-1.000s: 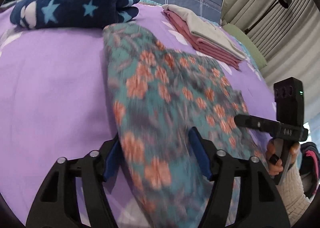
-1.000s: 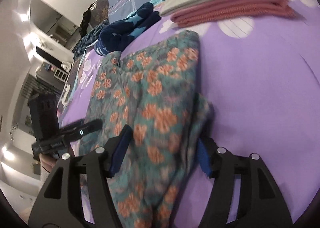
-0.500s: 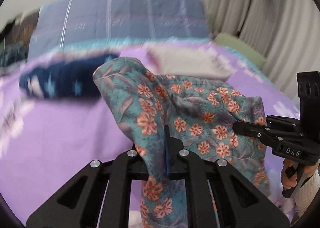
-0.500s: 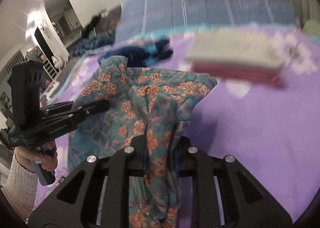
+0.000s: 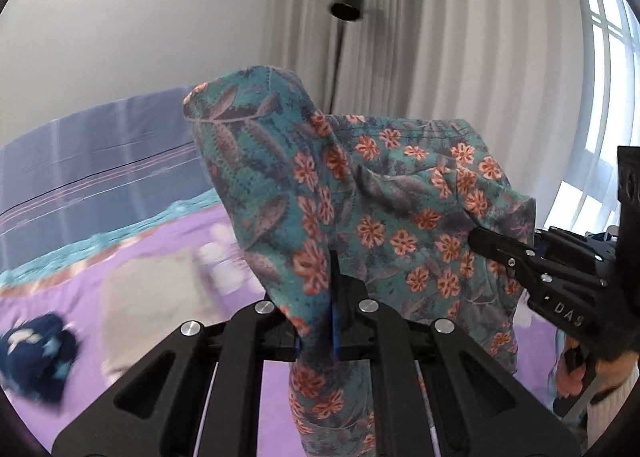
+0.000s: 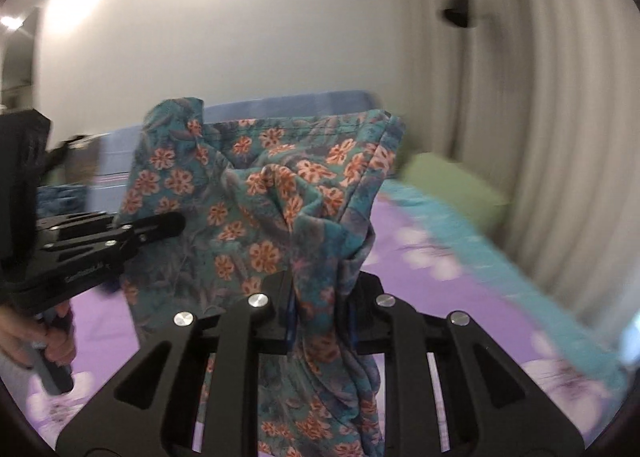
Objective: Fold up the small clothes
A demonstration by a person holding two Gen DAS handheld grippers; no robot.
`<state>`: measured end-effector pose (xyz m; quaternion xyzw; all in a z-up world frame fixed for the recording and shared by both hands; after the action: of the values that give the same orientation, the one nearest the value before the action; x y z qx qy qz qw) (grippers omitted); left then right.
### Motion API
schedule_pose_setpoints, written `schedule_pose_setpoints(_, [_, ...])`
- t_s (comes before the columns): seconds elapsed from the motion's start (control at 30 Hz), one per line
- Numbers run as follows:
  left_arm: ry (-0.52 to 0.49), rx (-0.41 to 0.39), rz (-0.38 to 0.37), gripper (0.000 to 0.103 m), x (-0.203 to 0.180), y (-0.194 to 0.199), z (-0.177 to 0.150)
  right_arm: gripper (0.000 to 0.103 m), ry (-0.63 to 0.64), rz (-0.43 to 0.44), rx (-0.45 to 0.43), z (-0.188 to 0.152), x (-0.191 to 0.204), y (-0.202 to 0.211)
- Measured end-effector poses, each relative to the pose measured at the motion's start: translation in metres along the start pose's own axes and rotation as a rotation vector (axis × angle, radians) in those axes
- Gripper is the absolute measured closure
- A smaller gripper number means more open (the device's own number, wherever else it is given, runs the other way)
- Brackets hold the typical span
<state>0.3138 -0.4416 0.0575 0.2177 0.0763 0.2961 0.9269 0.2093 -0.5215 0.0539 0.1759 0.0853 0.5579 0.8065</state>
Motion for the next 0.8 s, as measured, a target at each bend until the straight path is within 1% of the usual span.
schedule_pose_setpoints(0.03, [-0.012, 0.011, -0.005, 0.093, -0.011, -0.016, 0.006, 0.084, -0.023, -0.047, 0.007, 0.004, -0.020, -0.006])
schedule_pose_setpoints(0.07, [-0.029, 0.022, -0.006, 0.092, -0.023, -0.033, 0.011, 0.084, -0.045, -0.074, 0.015, 0.007, -0.033, -0.012])
schedule_pose_setpoints(0.1, [-0.063, 0.030, 0.010, 0.089, -0.035, -0.055, 0.016, 0.084, -0.082, -0.107, 0.025, 0.009, -0.053, -0.022])
schedule_pose_setpoints(0.13, [-0.101, 0.032, 0.043, 0.076, -0.041, -0.072, 0.018, 0.083, -0.120, -0.130, 0.031, 0.010, -0.072, -0.033])
schedule_pose_setpoints(0.17, [-0.171, 0.047, 0.152, 0.048, -0.044, -0.098, 0.016, 0.080, -0.137, -0.142, 0.032, 0.010, -0.083, -0.040])
schedule_pose_setpoints(0.2, [-0.217, 0.074, 0.276, 0.033, -0.040, -0.114, 0.007, 0.069, -0.147, -0.171, 0.035, 0.009, -0.100, -0.058])
schedule_pose_setpoints(0.23, [-0.248, 0.108, 0.384, 0.027, -0.034, -0.126, -0.005, 0.036, -0.137, -0.225, 0.048, 0.004, -0.110, -0.076])
schedule_pose_setpoints(0.27, [-0.263, 0.146, 0.429, 0.027, -0.027, -0.139, -0.019, 0.023, -0.123, -0.326, 0.091, -0.006, -0.124, -0.096])
schedule_pose_setpoints(0.3, [-0.254, 0.187, 0.410, 0.027, -0.020, -0.150, -0.039, 0.026, -0.116, -0.479, 0.185, -0.028, -0.144, -0.118])
schedule_pose_setpoints(0.33, [-0.234, 0.210, 0.378, 0.027, -0.015, -0.155, -0.057, 0.033, -0.122, -0.566, 0.300, -0.056, -0.162, -0.141])
schedule_pose_setpoints(0.37, [-0.218, 0.231, 0.334, 0.026, -0.011, -0.159, -0.077, 0.034, -0.141, -0.562, 0.364, -0.074, -0.170, -0.153])
schedule_pose_setpoints(0.4, [-0.215, 0.257, 0.290, 0.026, -0.007, -0.163, -0.097, 0.036, -0.189, -0.506, 0.443, -0.106, -0.178, -0.170])
schedule_pose_setpoints(0.43, [-0.225, 0.284, 0.269, 0.026, -0.004, -0.167, -0.115, 0.036, -0.214, -0.480, 0.484, -0.126, -0.182, -0.179])
schedule_pose_setpoints(0.47, [-0.243, 0.323, 0.254, 0.026, -0.002, -0.174, -0.137, 0.035, -0.230, -0.482, 0.522, -0.148, -0.187, -0.187])
schedule_pose_setpoints(0.5, [-0.253, 0.352, 0.242, 0.026, -0.006, -0.183, -0.149, 0.030, -0.264, -0.470, 0.478, -0.166, -0.191, -0.189])
schedule_pose_setpoints(0.53, [-0.259, 0.379, 0.229, 0.026, -0.006, -0.189, -0.161, 0.026, -0.290, -0.475, 0.417, -0.169, -0.194, -0.185])
schedule_pose_setpoints(0.6, [-0.264, 0.413, 0.206, 0.026, -0.010, -0.199, -0.180, 0.026, -0.329, -0.465, 0.391, -0.174, -0.198, -0.179])
schedule_pose_setpoints(0.67, [-0.251, 0.395, 0.174, 0.026, -0.018, -0.201, -0.183, 0.026, -0.362, -0.443, 0.392, -0.175, -0.203, -0.175])
schedule_pose_setpoints(0.7, [-0.231, 0.376, 0.143, 0.026, -0.023, -0.201, -0.182, 0.026, -0.371, -0.432, 0.394, -0.176, -0.203, -0.175])
schedule_pose_setpoints(0.77, [-0.191, 0.345, 0.088, 0.026, -0.033, -0.196, -0.177, 0.026, -0.365, -0.423, 0.390, -0.173, -0.203, -0.179])
schedule_pose_setpoints(0.8, [-0.182, 0.327, 0.076, 0.026, -0.037, -0.192, -0.174, 0.026, -0.365, -0.422, 0.383, -0.173, -0.205, -0.175])
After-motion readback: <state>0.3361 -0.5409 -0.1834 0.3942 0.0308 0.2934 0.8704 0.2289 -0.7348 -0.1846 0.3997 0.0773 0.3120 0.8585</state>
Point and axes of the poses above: each gripper's, at about its wrist camera, not at the fingertips, and y roughly against the way its jaws point, x to its left, z to its top, the point moved 5 cm from there along -y, roughly the way its jaws point, and after that the axes turned 3 degrees about -y, right-handed, at the moved point
